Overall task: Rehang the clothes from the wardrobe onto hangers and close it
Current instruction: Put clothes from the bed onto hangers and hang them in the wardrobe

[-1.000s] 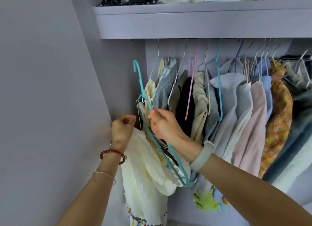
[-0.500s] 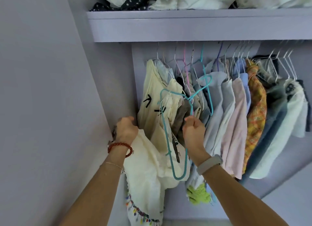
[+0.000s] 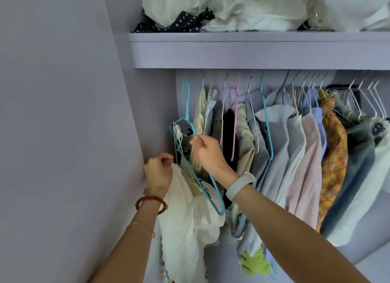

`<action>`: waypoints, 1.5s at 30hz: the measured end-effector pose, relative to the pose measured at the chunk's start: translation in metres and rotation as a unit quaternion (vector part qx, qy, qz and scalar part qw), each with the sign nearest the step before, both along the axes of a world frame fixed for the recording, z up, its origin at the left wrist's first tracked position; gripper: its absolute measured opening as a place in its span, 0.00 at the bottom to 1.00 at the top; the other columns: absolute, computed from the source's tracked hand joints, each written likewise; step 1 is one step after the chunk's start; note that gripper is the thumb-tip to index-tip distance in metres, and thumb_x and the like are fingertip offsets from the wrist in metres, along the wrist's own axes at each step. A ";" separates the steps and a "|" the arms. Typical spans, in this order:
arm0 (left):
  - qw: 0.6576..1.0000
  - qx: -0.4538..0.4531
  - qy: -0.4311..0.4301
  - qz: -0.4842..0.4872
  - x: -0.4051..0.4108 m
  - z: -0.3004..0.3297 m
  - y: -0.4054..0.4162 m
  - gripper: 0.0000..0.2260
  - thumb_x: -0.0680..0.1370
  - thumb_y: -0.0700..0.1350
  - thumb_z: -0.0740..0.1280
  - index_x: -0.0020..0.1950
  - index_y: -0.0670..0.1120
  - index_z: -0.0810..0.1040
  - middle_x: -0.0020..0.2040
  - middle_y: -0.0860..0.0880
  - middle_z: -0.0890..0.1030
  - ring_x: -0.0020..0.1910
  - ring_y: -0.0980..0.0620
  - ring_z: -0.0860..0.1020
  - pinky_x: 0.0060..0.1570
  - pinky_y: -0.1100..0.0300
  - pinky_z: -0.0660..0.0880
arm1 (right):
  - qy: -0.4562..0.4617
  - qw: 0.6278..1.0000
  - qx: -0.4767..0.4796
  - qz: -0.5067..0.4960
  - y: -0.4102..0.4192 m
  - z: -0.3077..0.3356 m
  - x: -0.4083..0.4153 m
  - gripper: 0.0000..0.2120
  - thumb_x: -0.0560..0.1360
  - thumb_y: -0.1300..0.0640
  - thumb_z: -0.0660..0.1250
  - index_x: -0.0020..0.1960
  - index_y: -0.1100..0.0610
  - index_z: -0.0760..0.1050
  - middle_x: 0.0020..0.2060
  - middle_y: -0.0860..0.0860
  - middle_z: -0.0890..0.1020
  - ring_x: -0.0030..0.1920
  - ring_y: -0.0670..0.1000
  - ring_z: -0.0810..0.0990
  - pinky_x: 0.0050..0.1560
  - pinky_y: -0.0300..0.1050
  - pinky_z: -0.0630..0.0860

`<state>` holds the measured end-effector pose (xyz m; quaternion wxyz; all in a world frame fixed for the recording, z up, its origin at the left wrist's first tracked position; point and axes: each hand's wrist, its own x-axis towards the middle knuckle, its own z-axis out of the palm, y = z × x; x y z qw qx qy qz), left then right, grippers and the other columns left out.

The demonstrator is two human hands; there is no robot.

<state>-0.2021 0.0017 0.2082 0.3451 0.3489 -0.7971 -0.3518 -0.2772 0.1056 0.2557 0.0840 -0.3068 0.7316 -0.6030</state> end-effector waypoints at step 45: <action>0.986 0.003 0.130 0.106 -0.192 0.075 -0.094 0.15 0.73 0.29 0.58 0.49 0.40 0.81 0.50 0.43 0.82 0.52 0.47 0.79 0.47 0.74 0.64 | 0.107 0.971 0.076 -0.201 -0.076 -0.001 -0.155 0.15 0.80 0.54 0.51 0.51 0.62 0.73 0.46 0.60 0.81 0.47 0.61 0.78 0.42 0.47 0.71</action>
